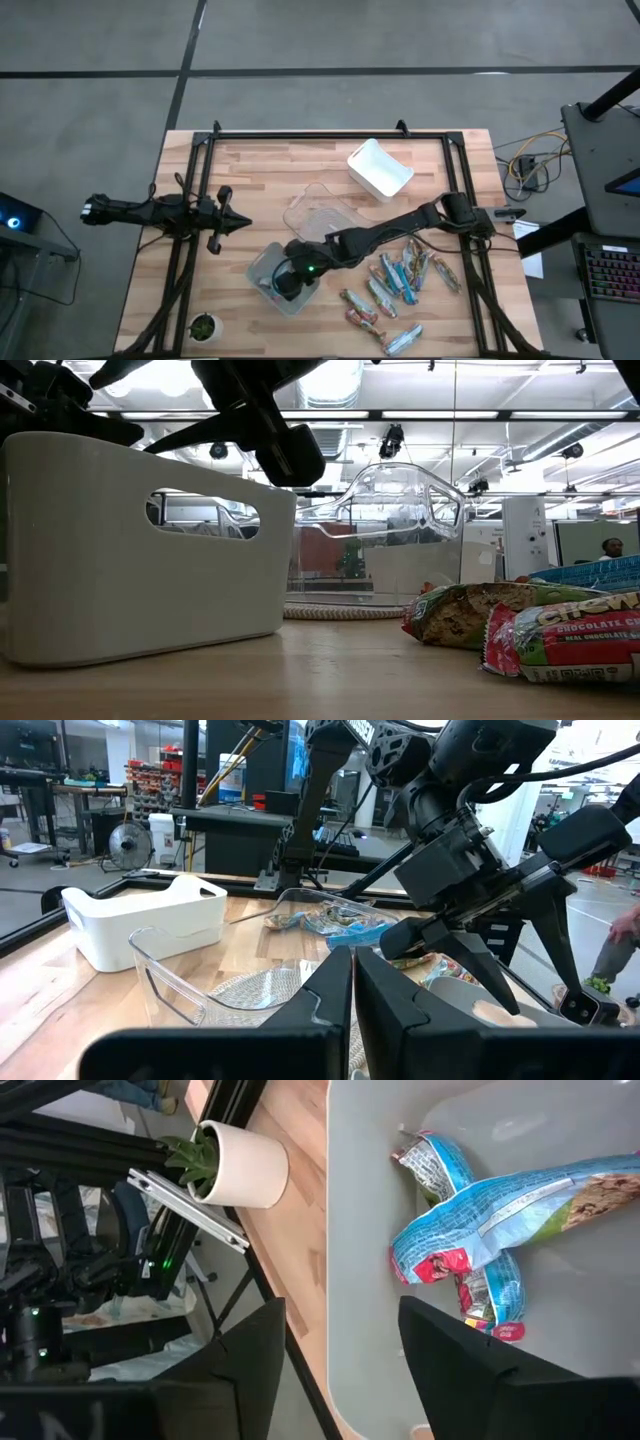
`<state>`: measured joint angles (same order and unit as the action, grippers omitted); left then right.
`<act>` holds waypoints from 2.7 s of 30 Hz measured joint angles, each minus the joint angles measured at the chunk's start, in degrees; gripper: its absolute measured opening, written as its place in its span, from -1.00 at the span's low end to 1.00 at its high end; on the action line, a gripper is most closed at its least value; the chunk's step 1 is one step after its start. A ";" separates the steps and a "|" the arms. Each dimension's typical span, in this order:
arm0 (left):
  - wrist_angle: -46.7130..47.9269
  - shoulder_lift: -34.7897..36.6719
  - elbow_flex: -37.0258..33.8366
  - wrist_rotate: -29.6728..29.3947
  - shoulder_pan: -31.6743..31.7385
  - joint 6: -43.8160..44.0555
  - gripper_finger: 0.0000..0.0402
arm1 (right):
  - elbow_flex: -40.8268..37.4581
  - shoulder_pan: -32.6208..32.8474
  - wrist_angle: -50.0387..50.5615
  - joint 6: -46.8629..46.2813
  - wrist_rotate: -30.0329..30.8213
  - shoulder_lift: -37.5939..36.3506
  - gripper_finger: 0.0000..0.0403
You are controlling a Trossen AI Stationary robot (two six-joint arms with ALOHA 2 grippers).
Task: Pick and place Granola Bars by type
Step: Put the red granola bar into the gray bin
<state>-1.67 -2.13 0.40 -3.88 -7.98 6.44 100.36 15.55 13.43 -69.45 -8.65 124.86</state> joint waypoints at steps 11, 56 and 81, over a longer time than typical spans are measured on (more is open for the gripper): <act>-0.01 0.00 0.02 0.00 0.01 0.00 -1.00 | -0.02 0.04 -0.50 1.14 -2.50 0.00 -0.16; 0.01 0.01 0.00 0.02 0.00 0.00 -1.00 | -0.36 7.67 31.32 37.21 5.99 -20.57 -0.96; -0.01 0.02 0.02 0.00 0.02 0.00 -1.00 | -26.79 10.82 21.38 21.90 7.37 -30.83 -0.96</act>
<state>-1.67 -2.11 0.42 -3.87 -7.97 6.44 73.56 26.37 34.81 -47.55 -1.27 94.03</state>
